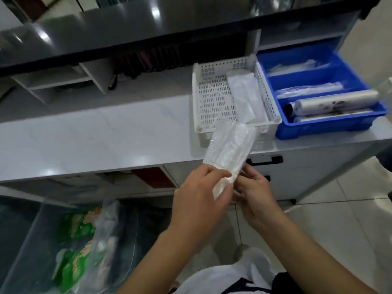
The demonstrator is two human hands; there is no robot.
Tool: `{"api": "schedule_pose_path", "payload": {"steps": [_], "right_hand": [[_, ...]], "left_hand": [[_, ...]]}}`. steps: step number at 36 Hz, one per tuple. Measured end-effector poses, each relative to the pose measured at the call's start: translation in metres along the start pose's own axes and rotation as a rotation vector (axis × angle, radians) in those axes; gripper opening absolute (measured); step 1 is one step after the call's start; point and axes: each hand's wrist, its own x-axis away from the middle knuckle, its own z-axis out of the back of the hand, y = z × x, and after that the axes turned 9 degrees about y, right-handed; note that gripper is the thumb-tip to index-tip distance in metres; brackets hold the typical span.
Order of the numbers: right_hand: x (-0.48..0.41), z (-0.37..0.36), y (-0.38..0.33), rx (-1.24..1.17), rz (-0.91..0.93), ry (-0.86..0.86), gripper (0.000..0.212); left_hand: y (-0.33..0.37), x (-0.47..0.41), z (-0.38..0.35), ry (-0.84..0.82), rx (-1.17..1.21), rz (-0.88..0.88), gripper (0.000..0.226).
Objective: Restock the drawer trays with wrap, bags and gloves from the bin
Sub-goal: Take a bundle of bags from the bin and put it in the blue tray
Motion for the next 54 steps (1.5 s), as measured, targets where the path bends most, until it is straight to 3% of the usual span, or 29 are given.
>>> {"api": "schedule_pose_path", "payload": {"steps": [5, 9, 16, 26, 31, 39, 44, 48, 54], "right_hand": [[-0.014, 0.025, -0.029, 0.002, -0.036, 0.002, 0.026], [-0.021, 0.040, -0.050, 0.049, -0.055, 0.010, 0.027], [-0.034, 0.050, -0.076, 0.110, -0.047, 0.105, 0.023], [-0.047, 0.049, -0.136, 0.151, 0.016, 0.208, 0.025], [-0.053, 0.053, -0.164, 0.180, 0.078, 0.202, 0.034], [-0.078, 0.057, -0.181, 0.071, 0.144, 0.405, 0.040], [-0.097, 0.062, -0.201, 0.119, 0.153, 0.356, 0.041], [-0.121, 0.069, -0.222, 0.202, 0.165, 0.303, 0.058], [-0.164, 0.089, -0.276, 0.265, 0.149, 0.206, 0.061]], "left_hand": [[-0.005, -0.036, 0.004, 0.020, 0.281, 0.294, 0.024], [-0.010, -0.059, -0.013, -0.259, 0.508, 0.602, 0.022], [0.002, -0.080, -0.051, -0.468, 0.858, 0.816, 0.032], [0.013, -0.151, -0.084, -0.518, 1.043, 0.745, 0.035], [0.018, -0.196, -0.102, -0.626, 1.161, 0.680, 0.054], [0.028, -0.239, -0.133, -0.785, 1.222, 0.618, 0.043], [0.042, -0.261, -0.145, -0.721, 1.218, 0.588, 0.043], [0.059, -0.275, -0.159, -0.598, 1.189, 0.551, 0.049], [0.092, -0.297, -0.180, -0.407, 1.178, 0.540, 0.052]]}}
